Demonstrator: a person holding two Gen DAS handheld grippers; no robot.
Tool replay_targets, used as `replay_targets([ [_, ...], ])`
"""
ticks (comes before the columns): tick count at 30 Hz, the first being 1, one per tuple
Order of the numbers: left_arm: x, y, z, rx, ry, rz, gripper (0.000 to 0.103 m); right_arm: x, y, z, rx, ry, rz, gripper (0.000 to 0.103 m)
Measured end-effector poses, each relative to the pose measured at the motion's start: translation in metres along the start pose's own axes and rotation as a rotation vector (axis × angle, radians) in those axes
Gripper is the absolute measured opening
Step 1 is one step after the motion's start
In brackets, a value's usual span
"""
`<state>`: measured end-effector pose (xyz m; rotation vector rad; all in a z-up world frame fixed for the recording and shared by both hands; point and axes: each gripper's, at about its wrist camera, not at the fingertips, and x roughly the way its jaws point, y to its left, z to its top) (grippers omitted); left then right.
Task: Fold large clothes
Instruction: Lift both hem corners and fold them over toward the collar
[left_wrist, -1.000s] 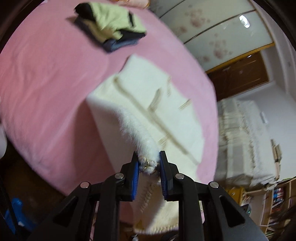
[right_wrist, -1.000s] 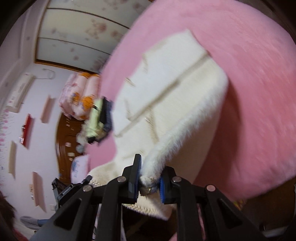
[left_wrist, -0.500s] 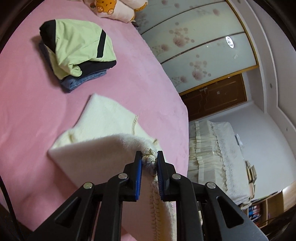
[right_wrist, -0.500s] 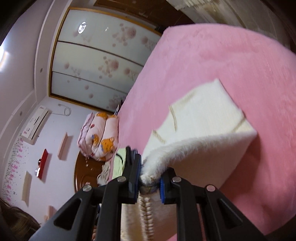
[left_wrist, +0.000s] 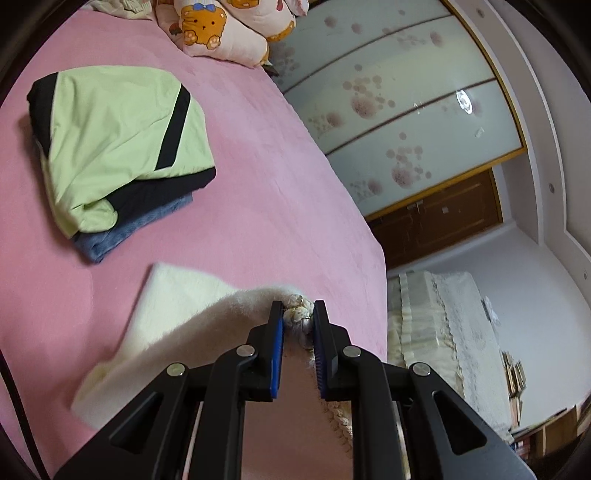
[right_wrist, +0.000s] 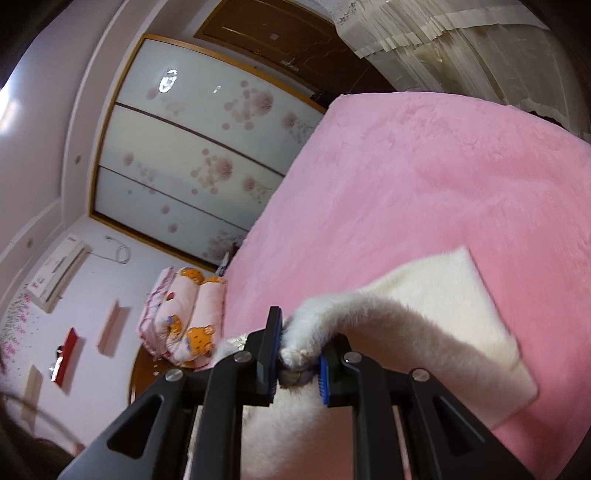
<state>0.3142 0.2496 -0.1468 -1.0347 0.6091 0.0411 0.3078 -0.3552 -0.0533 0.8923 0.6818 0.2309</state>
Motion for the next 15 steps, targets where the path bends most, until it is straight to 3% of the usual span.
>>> replay_targets([
  [7, 0.080, 0.008, 0.017, 0.006, 0.017, 0.066, 0.012, 0.075, -0.028, 0.035, 0.016, 0.054, -0.039, 0.015],
  [11, 0.133, 0.017, 0.017, 0.031, 0.040, 0.124, 0.012, 0.128, -0.039, 0.041, -0.042, 0.113, -0.116, 0.015],
  [15, 0.160, 0.040, 0.024, -0.029, 0.017, 0.153, 0.012, 0.161, -0.055, 0.041, -0.063, 0.129, -0.175, 0.015],
])
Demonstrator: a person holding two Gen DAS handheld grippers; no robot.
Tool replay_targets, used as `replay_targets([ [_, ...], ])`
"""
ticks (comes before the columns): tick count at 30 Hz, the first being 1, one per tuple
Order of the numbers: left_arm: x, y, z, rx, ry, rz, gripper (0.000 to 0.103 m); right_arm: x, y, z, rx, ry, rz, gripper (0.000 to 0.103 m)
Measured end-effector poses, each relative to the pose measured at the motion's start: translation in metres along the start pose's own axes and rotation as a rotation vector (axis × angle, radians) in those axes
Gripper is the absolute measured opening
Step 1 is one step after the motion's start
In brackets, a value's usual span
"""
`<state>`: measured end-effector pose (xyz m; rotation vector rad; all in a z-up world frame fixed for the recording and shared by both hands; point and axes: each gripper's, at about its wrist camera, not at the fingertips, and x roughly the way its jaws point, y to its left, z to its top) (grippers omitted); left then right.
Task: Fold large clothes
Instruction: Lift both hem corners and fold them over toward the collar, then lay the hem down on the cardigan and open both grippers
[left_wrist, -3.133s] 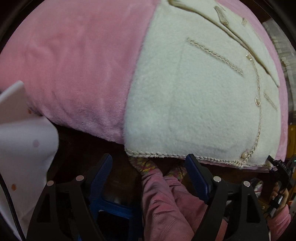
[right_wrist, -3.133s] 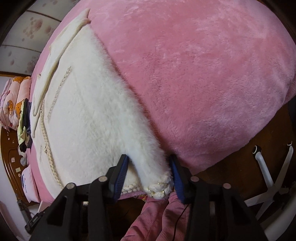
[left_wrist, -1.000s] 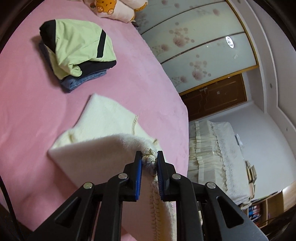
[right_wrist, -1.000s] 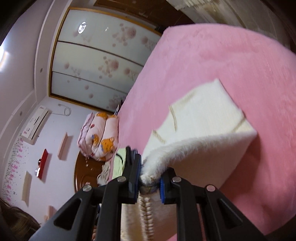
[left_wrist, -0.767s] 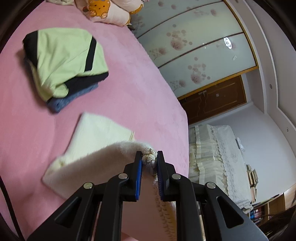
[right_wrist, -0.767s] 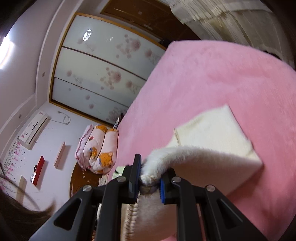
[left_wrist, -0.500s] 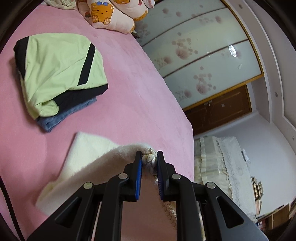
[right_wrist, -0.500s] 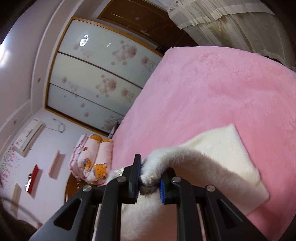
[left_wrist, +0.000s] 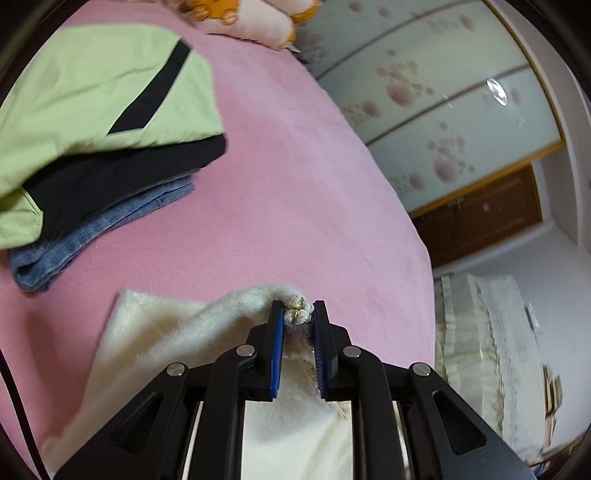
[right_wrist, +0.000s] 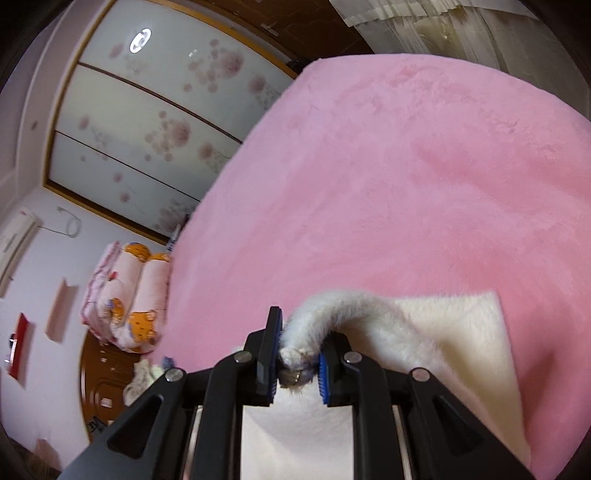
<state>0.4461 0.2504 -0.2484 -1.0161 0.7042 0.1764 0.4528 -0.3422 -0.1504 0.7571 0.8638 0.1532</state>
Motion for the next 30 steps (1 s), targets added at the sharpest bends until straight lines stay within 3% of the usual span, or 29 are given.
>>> replay_targets([
  [4, 0.023, 0.020, 0.010, -0.056, 0.026, 0.055, 0.014, 0.022, -0.013, 0.002, 0.010, 0.028, -0.059, 0.016],
  [9, 0.033, 0.015, 0.017, -0.015, 0.039, 0.144, 0.020, 0.039, -0.020, 0.000, 0.011, 0.074, -0.114, 0.019],
  [11, 0.028, 0.003, 0.020, 0.032, 0.020, 0.164, 0.041, 0.040, -0.015, -0.001, -0.015, 0.085, -0.145, 0.019],
  [12, 0.026, 0.000, 0.021, 0.053, 0.017, 0.167, 0.047, 0.040, -0.011, -0.001, -0.033, 0.085, -0.164, 0.020],
  [15, 0.013, -0.019, 0.016, 0.146, 0.016, 0.219, 0.052, 0.035, 0.003, -0.003, -0.099, 0.066, -0.230, 0.032],
  [17, 0.007, -0.031, 0.008, 0.208, 0.032, 0.242, 0.055, 0.026, 0.011, -0.004, -0.134, 0.031, -0.261, 0.034],
  [22, -0.009, -0.049, -0.025, 0.278, 0.081, 0.223, 0.055, 0.000, 0.018, -0.013, -0.101, 0.008, -0.224, 0.034],
  [25, -0.019, -0.050, -0.054, 0.262, 0.148, 0.161, 0.055, -0.010, 0.019, -0.039, -0.042, 0.039, -0.163, 0.034],
  [27, -0.021, -0.050, -0.073, 0.270, 0.209, 0.176, 0.054, -0.018, 0.025, -0.062, -0.052, 0.041, -0.150, 0.034],
  [30, -0.019, -0.050, -0.103, 0.317, 0.308, 0.234, 0.034, -0.024, 0.037, -0.103, -0.124, 0.068, -0.125, 0.029],
])
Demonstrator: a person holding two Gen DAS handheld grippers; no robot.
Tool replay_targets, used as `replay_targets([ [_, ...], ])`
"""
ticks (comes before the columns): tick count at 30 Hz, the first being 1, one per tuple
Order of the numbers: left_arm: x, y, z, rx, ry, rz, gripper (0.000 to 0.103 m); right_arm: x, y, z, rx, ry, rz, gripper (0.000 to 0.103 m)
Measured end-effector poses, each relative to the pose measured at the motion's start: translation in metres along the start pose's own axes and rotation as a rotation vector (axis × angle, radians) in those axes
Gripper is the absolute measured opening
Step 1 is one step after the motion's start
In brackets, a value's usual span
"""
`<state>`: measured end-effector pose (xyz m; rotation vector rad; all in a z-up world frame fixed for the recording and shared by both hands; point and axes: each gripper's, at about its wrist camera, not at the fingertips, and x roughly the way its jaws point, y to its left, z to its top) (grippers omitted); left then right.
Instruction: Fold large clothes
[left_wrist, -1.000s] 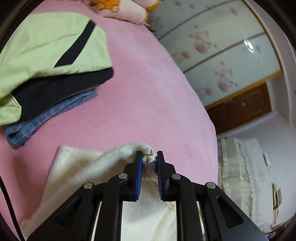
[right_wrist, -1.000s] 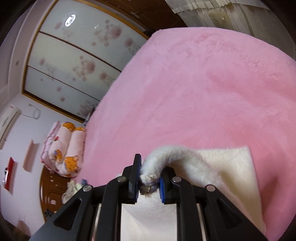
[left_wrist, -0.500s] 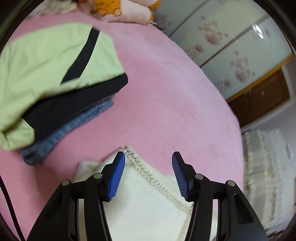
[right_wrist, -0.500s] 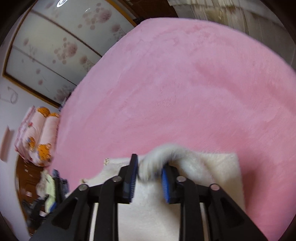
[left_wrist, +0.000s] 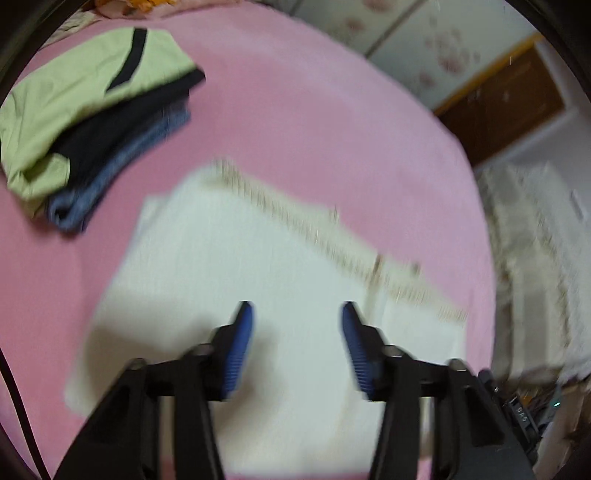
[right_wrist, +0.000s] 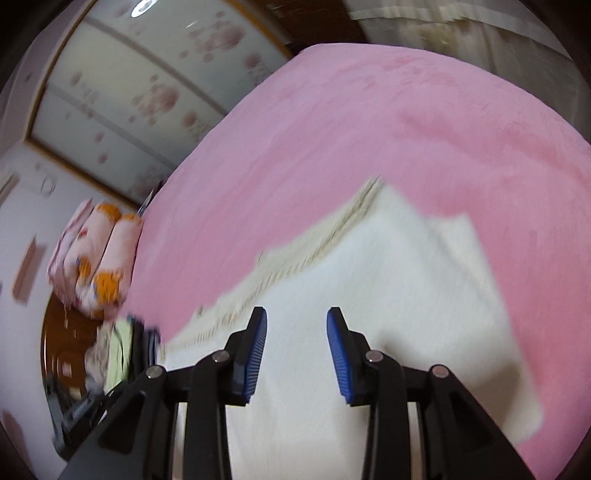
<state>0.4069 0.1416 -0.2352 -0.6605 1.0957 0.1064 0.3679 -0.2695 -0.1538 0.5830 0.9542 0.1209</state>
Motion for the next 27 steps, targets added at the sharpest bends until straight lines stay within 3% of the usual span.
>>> replay_targets([
  [3, 0.006, -0.006, -0.028, 0.033, 0.085, -0.049, 0.022, 0.005, 0.015, -0.039, -0.060, 0.093, 0.060, 0.009],
  [4, 0.007, -0.009, -0.035, 0.047, 0.106, -0.061, 0.015, 0.007, 0.020, -0.053, -0.087, 0.129, 0.100, 0.006],
  [6, 0.009, -0.018, -0.054, 0.089, 0.153, -0.071, 0.014, 0.010, 0.033, -0.076, -0.154, 0.185, 0.164, 0.002],
  [10, 0.018, -0.034, -0.085, 0.148, 0.233, -0.079, 0.014, 0.020, 0.057, -0.112, -0.300, 0.261, 0.184, 0.000],
  [14, 0.037, -0.039, -0.107, 0.185, 0.294, -0.055, 0.014, 0.036, 0.067, -0.133, -0.402, 0.334, 0.095, 0.000],
  [19, 0.064, -0.047, -0.125, 0.222, 0.353, 0.034, 0.014, 0.059, 0.050, -0.137, -0.351, 0.393, 0.086, 0.000],
  [23, 0.076, -0.040, -0.134, 0.211, 0.334, 0.090, 0.013, 0.074, 0.045, -0.134, -0.309, 0.433, 0.098, 0.000],
  [27, 0.065, -0.027, -0.131, 0.222, 0.272, 0.163, 0.012, 0.069, 0.037, -0.129, -0.352, 0.407, 0.048, 0.000],
])
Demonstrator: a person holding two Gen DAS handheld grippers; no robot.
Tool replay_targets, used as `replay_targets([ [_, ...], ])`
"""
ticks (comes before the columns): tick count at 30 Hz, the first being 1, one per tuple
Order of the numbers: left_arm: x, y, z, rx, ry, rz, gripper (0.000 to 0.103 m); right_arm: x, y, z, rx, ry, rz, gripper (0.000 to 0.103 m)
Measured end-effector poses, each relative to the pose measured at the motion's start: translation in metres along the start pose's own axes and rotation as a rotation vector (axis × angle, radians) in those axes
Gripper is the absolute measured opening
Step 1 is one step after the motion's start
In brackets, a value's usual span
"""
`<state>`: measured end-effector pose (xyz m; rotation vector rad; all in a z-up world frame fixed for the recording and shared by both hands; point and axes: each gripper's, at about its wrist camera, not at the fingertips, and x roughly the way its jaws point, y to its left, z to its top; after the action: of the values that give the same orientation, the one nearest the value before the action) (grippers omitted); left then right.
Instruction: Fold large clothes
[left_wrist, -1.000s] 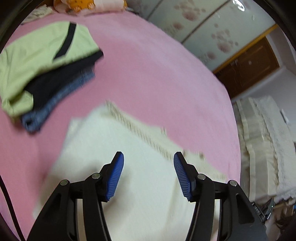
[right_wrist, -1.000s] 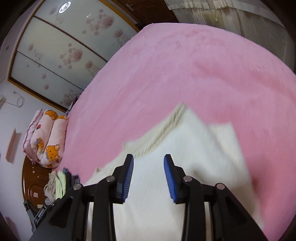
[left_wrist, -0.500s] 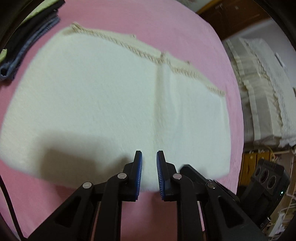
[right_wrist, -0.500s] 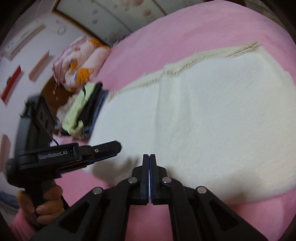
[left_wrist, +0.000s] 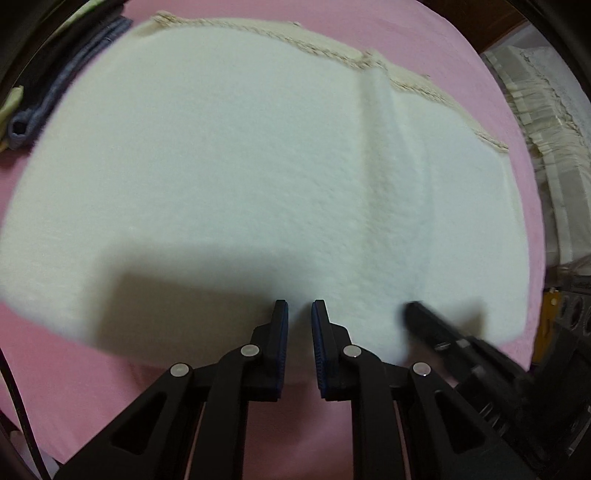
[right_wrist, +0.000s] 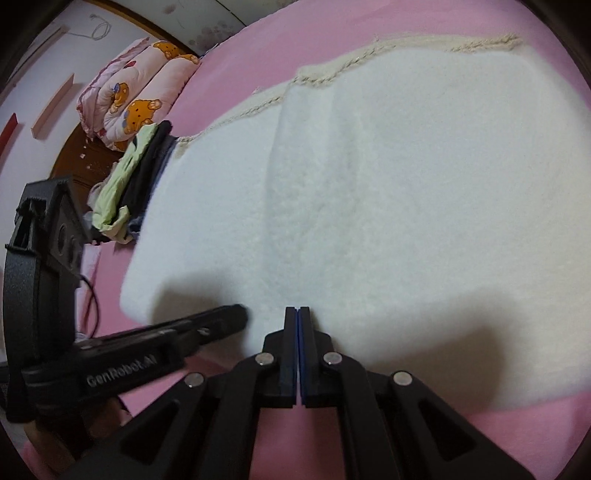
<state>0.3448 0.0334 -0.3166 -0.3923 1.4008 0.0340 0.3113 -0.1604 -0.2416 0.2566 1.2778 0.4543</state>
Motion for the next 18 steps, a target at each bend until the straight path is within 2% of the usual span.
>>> replay_targets([
  [1, -0.001, 0.006, 0.000, -0.004, -0.002, 0.007, 0.012, -0.005, -0.009, 0.000, 0.008, -0.013, -0.075, 0.000],
  [2, -0.002, 0.013, 0.000, -0.018, -0.003, 0.010, 0.009, -0.012, -0.024, -0.003, 0.027, -0.023, -0.109, 0.000],
  [5, -0.008, 0.039, 0.000, -0.076, -0.007, 0.003, 0.008, -0.037, -0.066, -0.011, 0.140, -0.050, -0.115, 0.000],
  [9, -0.019, 0.069, -0.003, -0.127, -0.039, 0.081, 0.007, -0.068, -0.098, -0.026, 0.154, -0.091, -0.268, 0.000],
  [12, -0.026, 0.093, -0.006, -0.184, -0.059, 0.115, 0.007, -0.086, -0.126, -0.038, 0.223, -0.125, -0.390, 0.000],
  [14, -0.029, 0.102, -0.007, -0.200, -0.065, 0.136, 0.007, -0.096, -0.141, -0.044, 0.289, -0.145, -0.414, 0.000],
  [18, -0.038, 0.118, -0.010, -0.188, -0.088, 0.246, 0.007, -0.094, -0.147, -0.047, 0.321, -0.145, -0.466, 0.000],
])
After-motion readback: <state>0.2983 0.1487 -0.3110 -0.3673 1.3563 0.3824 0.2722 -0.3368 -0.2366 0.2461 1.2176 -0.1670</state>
